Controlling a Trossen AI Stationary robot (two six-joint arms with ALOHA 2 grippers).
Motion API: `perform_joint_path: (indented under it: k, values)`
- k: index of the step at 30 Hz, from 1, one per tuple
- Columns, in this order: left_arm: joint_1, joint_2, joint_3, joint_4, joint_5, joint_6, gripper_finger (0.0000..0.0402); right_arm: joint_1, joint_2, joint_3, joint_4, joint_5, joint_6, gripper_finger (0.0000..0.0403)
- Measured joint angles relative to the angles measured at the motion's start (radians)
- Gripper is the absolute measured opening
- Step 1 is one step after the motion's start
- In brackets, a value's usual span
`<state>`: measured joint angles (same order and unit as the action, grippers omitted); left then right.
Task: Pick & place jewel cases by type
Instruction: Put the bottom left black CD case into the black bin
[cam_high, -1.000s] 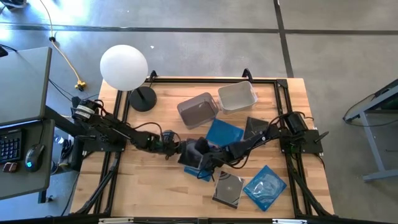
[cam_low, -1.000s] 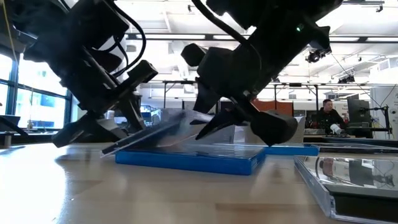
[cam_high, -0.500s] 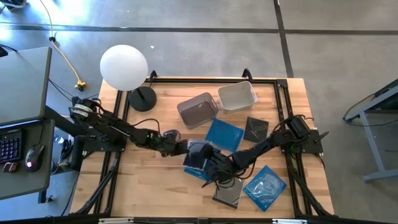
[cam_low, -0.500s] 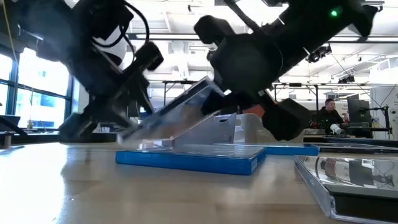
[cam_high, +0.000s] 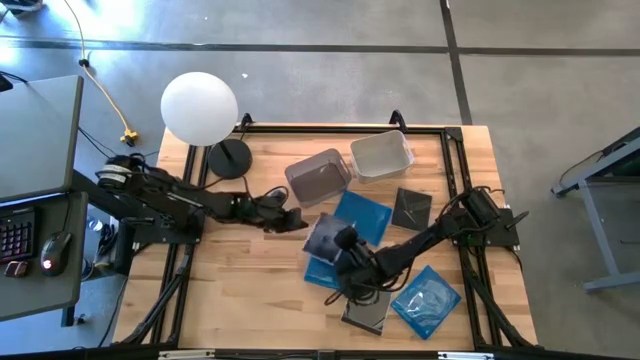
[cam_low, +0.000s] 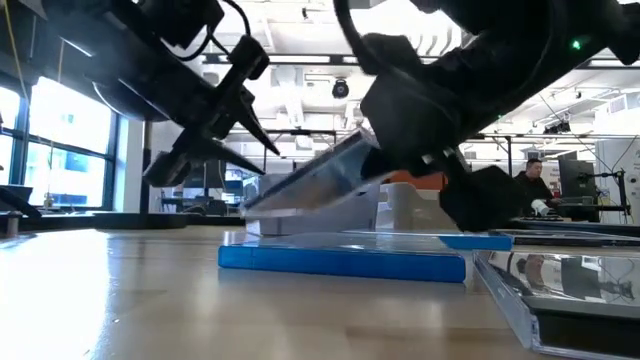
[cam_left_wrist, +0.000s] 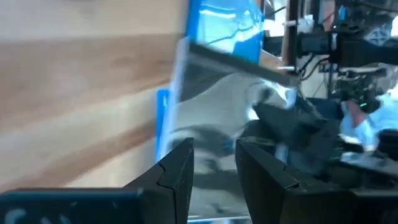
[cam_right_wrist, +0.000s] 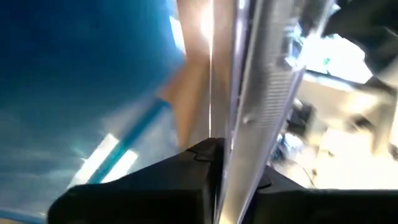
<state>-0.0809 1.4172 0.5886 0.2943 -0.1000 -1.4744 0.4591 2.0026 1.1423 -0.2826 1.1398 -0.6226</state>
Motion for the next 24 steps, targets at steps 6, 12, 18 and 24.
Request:
perform_joint_path:
  k: [6,12,18,24]
  values:
    - [0.049,-0.063,0.0,0.043,0.008,0.168,0.0117,-0.027,-0.038,0.0,-0.016,0.164,0.032,0.0034]
    - [0.097,-0.224,0.0,0.049,-0.026,0.388,0.0117,-0.139,-0.172,0.0,-0.074,0.063,0.124,0.0014]
    - [0.142,-0.425,0.0,0.045,-0.101,0.596,0.0117,-0.336,-0.293,0.0,-0.065,-0.218,0.068,0.002]
    - [0.153,-0.518,0.0,0.045,-0.127,0.716,0.0117,-0.52,-0.268,0.001,0.058,-0.451,-0.086,0.0029]
